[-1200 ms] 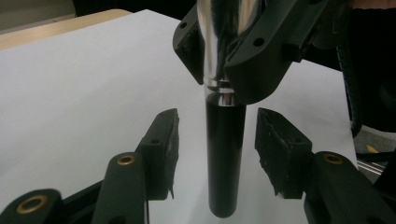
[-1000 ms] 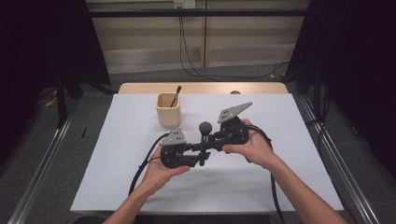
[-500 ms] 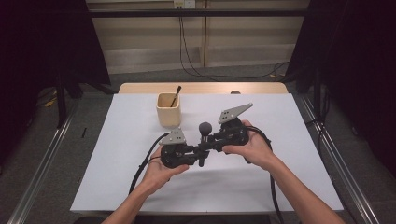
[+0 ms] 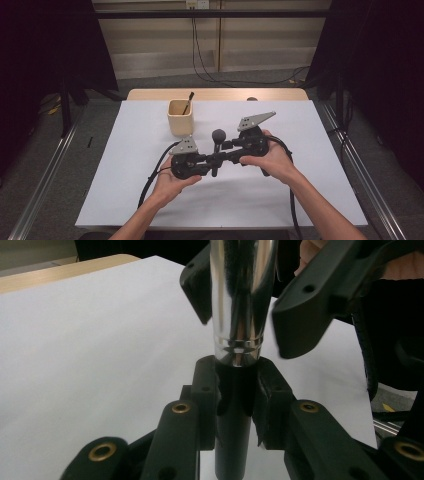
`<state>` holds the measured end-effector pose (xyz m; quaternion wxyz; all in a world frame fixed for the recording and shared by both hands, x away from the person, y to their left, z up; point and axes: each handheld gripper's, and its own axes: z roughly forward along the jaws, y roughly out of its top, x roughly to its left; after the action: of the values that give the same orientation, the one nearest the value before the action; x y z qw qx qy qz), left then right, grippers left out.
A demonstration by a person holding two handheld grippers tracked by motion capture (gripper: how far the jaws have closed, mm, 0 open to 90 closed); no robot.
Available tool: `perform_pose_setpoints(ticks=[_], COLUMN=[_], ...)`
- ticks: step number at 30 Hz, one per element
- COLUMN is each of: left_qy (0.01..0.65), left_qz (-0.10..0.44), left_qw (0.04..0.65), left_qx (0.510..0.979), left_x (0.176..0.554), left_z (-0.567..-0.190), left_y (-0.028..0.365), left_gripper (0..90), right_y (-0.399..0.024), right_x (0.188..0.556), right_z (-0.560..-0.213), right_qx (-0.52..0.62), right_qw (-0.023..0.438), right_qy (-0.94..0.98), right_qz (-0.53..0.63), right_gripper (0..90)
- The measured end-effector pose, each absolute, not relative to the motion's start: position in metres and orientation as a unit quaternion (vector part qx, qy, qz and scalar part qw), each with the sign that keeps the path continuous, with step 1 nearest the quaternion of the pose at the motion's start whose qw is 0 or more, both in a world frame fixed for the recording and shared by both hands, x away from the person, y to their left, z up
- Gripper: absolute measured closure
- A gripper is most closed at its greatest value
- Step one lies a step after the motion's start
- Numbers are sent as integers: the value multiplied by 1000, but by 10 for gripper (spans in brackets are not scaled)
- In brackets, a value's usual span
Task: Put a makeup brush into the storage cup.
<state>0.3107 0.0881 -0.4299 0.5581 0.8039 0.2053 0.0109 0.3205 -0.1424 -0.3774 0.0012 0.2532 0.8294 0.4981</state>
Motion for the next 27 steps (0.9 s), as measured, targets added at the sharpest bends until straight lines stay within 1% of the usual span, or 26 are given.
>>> perform_pose_setpoints(ticks=[3, 6, 7, 12, 13, 14, 16, 19, 27], left_qy=[205, 209, 211, 214, 217, 219, 221, 225, 230], left_qz=[13, 16, 17, 18, 14, 16, 24, 29, 41], left_qw=[560, 562, 563, 561, 565, 565, 562, 561, 564], left_qx=[802, 800, 799, 800, 796, 795, 797, 796, 792], left_x=[310, 311, 311, 312, 312, 313, 313, 313, 314], left_z=[-429, -427, -427, -427, -427, -427, -426, -424, -420], left_y=[90, 92, 92, 95, 96, 97, 99, 102, 112], left_gripper=[746, 746, 746, 746, 746, 746, 746, 745, 746], right_y=[-145, -150, -151, -160, -161, -162, -165, -169, -179], right_x=[320, 318, 318, 316, 315, 313, 311, 308, 300], right_z=[-376, -377, -378, -382, -383, -383, -385, -390, -393], right_qx=[258, 271, 277, 300, 301, 301, 305, 310, 318], right_qw=[6, 19, 25, 40, 41, 43, 48, 59, 72], right_qy=[825, 819, 816, 807, 807, 804, 800, 797, 790], right_qz=[503, 506, 507, 508, 507, 511, 516, 514, 519], right_gripper=[393, 227, 191, 73, 62, 63, 31, 9, 7])
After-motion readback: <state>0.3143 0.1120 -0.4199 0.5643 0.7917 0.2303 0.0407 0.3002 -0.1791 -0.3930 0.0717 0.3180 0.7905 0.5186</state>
